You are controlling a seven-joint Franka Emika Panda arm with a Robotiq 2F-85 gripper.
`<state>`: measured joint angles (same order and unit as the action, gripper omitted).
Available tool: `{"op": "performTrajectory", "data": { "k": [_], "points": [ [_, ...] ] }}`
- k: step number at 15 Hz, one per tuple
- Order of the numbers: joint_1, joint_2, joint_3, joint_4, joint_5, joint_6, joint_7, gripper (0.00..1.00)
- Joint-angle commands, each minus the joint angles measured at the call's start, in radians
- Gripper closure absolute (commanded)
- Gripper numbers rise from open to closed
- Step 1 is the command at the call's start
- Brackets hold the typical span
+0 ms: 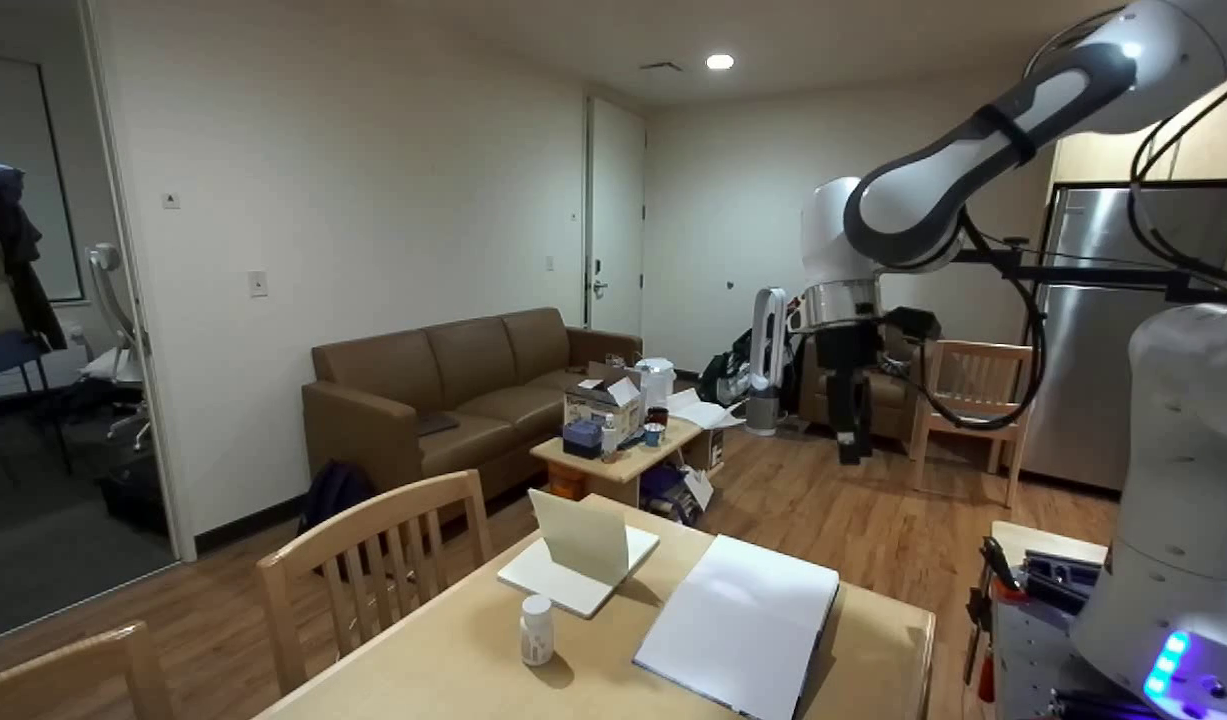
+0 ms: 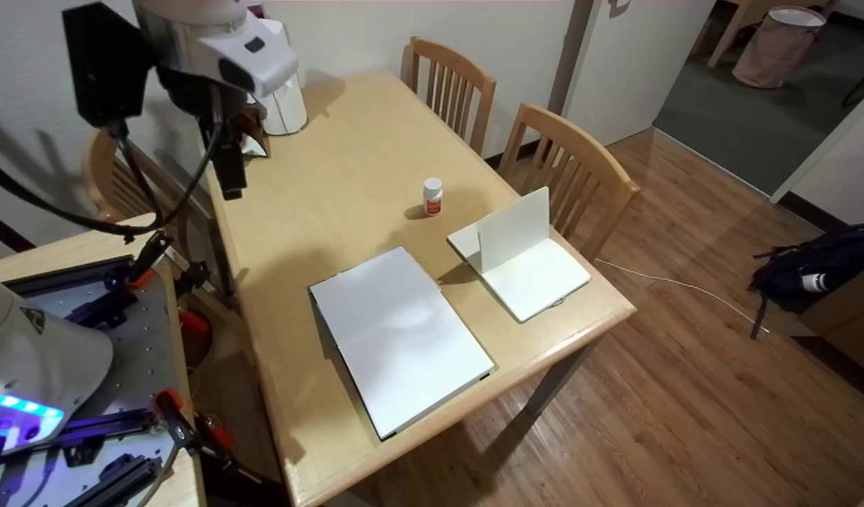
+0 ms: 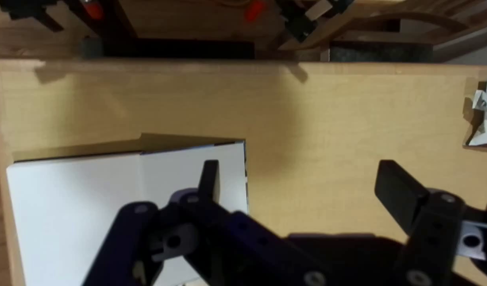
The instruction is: Close the open book on the left
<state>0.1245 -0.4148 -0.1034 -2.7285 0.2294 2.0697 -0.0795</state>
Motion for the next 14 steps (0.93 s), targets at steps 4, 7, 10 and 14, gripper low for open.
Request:
{"op": "performTrajectory", "data": {
  "k": [4,7,10,14],
  "points": [
    [-0.024,0.192,-0.017,-0.014,0.115,-0.095,-0.169,0.00],
    [-0.039,0.188,0.011,-0.027,0.113,-0.083,-0.152,0.00],
    [-0.042,0.224,0.011,-0.024,0.135,-0.084,-0.174,0.00],
    [-0.045,0.211,0.035,-0.050,0.035,0.005,-0.215,0.00]
  ]
}}
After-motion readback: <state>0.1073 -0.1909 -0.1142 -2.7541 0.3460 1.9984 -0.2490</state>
